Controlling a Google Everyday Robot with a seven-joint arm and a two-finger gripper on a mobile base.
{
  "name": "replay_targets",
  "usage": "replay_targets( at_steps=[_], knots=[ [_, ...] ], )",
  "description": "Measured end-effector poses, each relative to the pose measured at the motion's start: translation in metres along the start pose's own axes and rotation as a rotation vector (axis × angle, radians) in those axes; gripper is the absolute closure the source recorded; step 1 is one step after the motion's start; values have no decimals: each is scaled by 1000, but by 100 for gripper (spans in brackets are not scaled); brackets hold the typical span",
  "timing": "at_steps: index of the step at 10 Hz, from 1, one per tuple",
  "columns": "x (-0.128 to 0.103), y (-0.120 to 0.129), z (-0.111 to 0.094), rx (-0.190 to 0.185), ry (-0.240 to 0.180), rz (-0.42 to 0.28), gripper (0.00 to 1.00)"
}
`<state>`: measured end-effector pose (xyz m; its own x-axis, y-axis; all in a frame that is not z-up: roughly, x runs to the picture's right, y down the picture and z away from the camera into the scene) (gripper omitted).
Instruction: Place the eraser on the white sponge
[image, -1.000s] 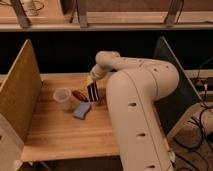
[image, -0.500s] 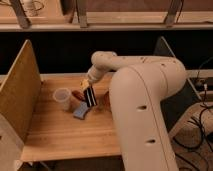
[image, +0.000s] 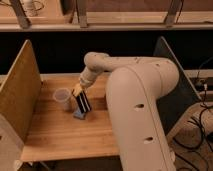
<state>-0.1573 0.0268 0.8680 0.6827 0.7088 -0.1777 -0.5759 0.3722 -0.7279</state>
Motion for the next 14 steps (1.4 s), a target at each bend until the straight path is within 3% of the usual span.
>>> replay_targets(
  at_steps=[2,3,7,9,14],
  knots=[
    [3,8,9,-29,28,-14,81],
    [3,8,10,-29,29,-13,75],
    [3,7,10,-29,29,-13,35],
    [3,7,10,-29,29,-13,21],
    [3,7,10,-29,29,-13,20]
  ],
)
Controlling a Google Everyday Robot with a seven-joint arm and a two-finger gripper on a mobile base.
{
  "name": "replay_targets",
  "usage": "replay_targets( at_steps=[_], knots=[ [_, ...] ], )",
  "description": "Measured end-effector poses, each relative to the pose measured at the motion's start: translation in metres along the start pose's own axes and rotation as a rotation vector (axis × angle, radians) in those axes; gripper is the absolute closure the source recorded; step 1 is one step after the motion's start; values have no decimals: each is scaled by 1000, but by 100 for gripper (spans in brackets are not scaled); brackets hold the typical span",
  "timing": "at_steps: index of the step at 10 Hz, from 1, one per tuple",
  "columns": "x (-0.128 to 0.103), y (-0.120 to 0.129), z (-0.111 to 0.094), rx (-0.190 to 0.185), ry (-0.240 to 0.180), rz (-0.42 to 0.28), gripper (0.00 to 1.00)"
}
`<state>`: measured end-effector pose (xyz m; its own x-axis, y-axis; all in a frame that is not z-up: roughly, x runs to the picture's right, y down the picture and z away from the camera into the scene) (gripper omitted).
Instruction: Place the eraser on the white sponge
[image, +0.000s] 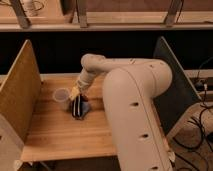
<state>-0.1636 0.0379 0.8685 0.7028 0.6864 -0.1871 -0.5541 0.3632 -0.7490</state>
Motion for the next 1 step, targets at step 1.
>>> replay_targets(
  at_steps=[1],
  knots=[
    [0,0,0,0,0,0,20]
  ],
)
